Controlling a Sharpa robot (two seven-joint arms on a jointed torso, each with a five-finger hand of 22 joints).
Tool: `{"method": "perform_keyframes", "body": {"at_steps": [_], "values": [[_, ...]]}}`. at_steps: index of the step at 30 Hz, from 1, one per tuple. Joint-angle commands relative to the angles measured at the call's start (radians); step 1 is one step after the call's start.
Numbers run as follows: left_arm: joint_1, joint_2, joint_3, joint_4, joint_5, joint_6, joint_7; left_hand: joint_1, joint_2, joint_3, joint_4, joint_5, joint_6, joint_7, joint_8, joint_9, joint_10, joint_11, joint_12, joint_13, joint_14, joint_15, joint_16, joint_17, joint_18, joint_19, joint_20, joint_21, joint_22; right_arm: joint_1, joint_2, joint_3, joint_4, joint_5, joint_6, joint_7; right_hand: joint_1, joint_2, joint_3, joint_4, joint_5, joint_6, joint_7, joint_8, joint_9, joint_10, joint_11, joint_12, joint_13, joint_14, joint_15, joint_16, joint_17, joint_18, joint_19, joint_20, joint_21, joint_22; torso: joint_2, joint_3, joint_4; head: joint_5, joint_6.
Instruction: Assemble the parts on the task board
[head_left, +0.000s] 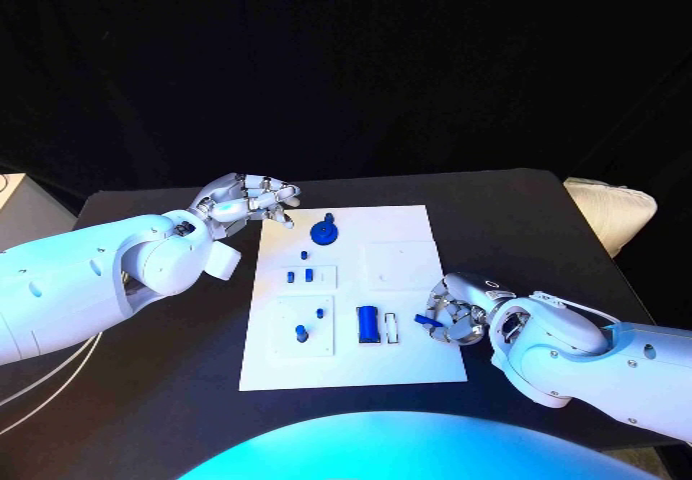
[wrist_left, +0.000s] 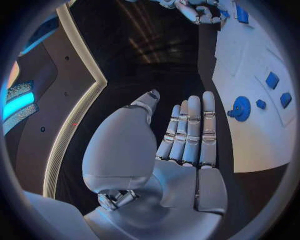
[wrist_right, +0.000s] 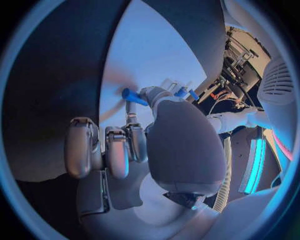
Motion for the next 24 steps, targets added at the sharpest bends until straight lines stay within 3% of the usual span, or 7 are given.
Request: {"method": "perform_keyframes", "body": {"at_steps": [1, 5, 10, 24], "values": [[0.0, 0.002, 0.001, 0.002, 0.005, 0.018, 0.001, 0.012, 0.0, 0.003, 0.007, 0.002, 0.005, -0.001, 0.005, -0.002, -0.004, 0.0, 0.003, -0.001, -0.004, 0.0, 0.005, -0.001, 0.013, 0.005, -0.001, -0.006, -0.001, 0.007, -0.006, -0.003, 0.014, 0.082, -0.045, -0.005, -0.023, -0.001, 0.097, -0.092, -0.006, -0.001, -0.005, 0.01, 0.014, 0.035, -0.01, 0.003, 0.172, 0.104, -0.01, 0.003, 0.263, 0.002, 0.063, -0.004, 0.007, 0.211, -0.001, -0.0006, 0.0, -0.002, 0.0], [0.0, 0.003, 0.001, 0.002, 0.005, 0.019, 0.0, 0.012, 0.0, 0.003, 0.007, 0.002, 0.005, -0.001, 0.005, -0.002, -0.004, 0.0, 0.003, -0.001, -0.004, 0.0, 0.005, -0.001, 0.013, 0.005, -0.001, -0.006, -0.001, 0.031, -0.012, -0.003, 0.036, 0.155, -0.081, 0.011, -0.05, 0.003, 0.103, -0.096, -0.027, 0.001, -0.01, 0.016, 0.02, 0.043, -0.014, 0.017, 0.18, 0.104, -0.012, 0.003, 0.263, -0.001, 0.067, -0.005, 0.027, 0.215, -0.001, -0.0009, 0.0004, -0.001, 0.0], [0.0, 0.004, 0.001, 0.002, 0.005, 0.019, -0.002, 0.012, 0.0, 0.003, 0.007, 0.002, 0.005, -0.001, 0.005, -0.002, -0.004, 0.0, 0.003, -0.001, -0.004, 0.0, 0.005, -0.001, 0.013, 0.005, -0.001, -0.006, -0.001, 0.047, -0.002, -0.002, 0.048, 0.234, -0.083, 0.017, -0.072, 0.006, 0.105, -0.095, -0.04, 0.004, -0.013, 0.019, 0.022, 0.05, -0.016, 0.034, 0.189, 0.104, -0.014, 0.003, 0.263, -0.003, 0.068, -0.007, 0.037, 0.217, -0.001, -0.0019, -0.0005, -0.004, 0.0], [0.0, 0.002, 0.001, 0.006, 0.004, 0.021, -0.005, 0.013, 0.001, 0.003, 0.008, 0.002, 0.006, -0.001, 0.005, -0.002, -0.004, 0.0, 0.003, -0.001, -0.004, 0.0, 0.005, -0.001, 0.013, 0.006, -0.001, -0.006, -0.002, 0.049, 0.058, -0.003, 0.025, 0.436, -0.078, -0.028, -0.131, 0.007, 0.103, -0.089, -0.089, 0.015, -0.021, 0.025, 0.021, 0.065, -0.022, 0.067, 0.208, 0.104, -0.018, 0.003, 0.263, -0.007, 0.073, -0.011, 0.061, 0.222, 0.0, -0.0017, 0.001, -0.005, 0.0]]}}
